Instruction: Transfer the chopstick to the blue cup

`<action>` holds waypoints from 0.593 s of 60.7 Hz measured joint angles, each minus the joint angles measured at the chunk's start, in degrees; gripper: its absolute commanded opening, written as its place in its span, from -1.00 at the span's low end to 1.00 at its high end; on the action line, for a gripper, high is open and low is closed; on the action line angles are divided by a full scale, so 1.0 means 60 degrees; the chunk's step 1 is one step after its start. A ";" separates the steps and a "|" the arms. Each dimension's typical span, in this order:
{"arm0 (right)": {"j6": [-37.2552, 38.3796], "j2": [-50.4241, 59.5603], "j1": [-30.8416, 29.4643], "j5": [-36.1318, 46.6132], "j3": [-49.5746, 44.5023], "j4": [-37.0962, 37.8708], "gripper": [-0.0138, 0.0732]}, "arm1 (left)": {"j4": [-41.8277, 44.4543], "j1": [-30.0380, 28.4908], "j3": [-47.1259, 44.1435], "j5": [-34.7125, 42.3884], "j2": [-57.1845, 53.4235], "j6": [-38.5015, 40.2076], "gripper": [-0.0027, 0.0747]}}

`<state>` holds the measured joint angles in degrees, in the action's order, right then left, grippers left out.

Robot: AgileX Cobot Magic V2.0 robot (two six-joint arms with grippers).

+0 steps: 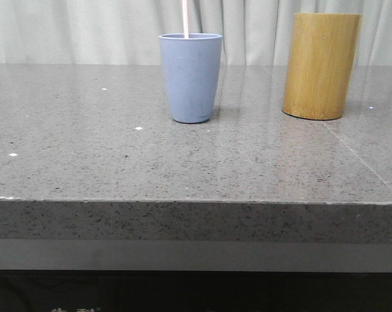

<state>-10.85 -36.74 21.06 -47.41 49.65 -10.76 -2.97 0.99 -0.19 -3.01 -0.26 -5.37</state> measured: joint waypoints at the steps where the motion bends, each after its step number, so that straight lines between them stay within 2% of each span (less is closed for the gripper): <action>1: 0.0000 0.0000 0.0000 0.0000 0.0000 0.0000 -0.95 | 0.0000 0.0000 0.0000 0.0000 0.0000 0.0000 -0.98; 12: 0.0000 0.0025 -0.0042 0.0000 -0.0046 0.0000 -0.95 | 0.0000 0.0000 0.0000 0.0000 0.0000 0.0000 -0.98; 20: 0.0000 0.0608 -0.0665 0.0319 -0.0635 -0.0063 -0.95 | 0.0000 0.0000 0.0000 0.0000 0.0000 0.0000 -0.98; 36: 0.0000 0.3782 -0.2565 0.3669 -0.4616 -0.0105 -0.95 | 0.0000 0.0000 0.0000 0.0000 0.0000 0.0000 -0.98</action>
<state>-10.85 -14.05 5.67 -25.40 21.95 -11.39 -2.97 0.99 -0.19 -3.01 -0.26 -5.37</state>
